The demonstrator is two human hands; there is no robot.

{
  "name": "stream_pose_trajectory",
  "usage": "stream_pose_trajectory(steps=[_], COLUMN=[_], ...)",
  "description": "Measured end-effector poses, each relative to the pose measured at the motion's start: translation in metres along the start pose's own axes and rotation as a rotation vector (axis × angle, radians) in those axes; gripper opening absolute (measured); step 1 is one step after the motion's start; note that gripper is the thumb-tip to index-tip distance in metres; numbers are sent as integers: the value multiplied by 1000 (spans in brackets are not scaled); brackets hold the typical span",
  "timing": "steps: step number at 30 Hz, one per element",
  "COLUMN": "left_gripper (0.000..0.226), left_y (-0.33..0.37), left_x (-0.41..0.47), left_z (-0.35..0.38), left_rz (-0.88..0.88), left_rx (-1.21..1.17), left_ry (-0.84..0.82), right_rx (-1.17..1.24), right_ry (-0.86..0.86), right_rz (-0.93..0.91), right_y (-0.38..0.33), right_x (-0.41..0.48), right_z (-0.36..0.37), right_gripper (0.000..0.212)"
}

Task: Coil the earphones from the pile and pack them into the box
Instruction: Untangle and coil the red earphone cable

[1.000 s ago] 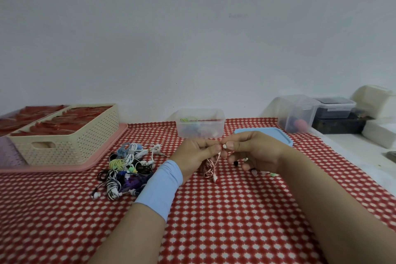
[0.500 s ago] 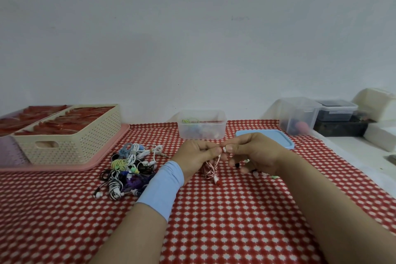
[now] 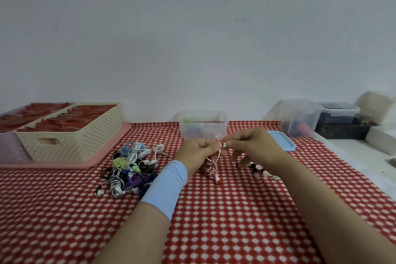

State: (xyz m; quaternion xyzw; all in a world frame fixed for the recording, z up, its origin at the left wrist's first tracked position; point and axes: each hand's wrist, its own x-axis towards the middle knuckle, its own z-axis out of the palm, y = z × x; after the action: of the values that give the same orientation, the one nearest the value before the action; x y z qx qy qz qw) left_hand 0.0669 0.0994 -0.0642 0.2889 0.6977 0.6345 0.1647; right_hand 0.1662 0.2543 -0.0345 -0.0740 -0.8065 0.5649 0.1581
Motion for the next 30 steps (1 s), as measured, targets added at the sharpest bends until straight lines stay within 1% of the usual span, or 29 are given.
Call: stream_pose_trajectory(steps=[4, 7, 13, 21, 26, 28, 30], left_gripper=[19, 16, 9, 8, 10, 10, 10], left_y=[-2, -2, 1, -1, 0, -2, -1], left_x=[0, -1, -4, -4, -4, -2, -1], left_z=[-2, -5, -12, -9, -8, -4, 0], left_rz=[2, 4, 34, 27, 30, 29, 16], left_rx=[11, 29, 104, 12, 68, 17, -89], left_ry=[7, -31, -143, -183, -177, -126, -62], right_rx=[-34, -15, 29, 78, 112, 158, 203], right_ry=[-50, -61, -169, -247, -246, -202, -115], right_rz=[-29, -23, 90, 151, 207, 187, 115], right_y=[-3, -3, -3, 0, 6, 7, 5], right_x=[-2, -2, -5, -3, -1, 1, 2], right_z=[-3, -3, -6, -10, -7, -6, -6], right_gripper=[13, 12, 10, 11, 10, 12, 14])
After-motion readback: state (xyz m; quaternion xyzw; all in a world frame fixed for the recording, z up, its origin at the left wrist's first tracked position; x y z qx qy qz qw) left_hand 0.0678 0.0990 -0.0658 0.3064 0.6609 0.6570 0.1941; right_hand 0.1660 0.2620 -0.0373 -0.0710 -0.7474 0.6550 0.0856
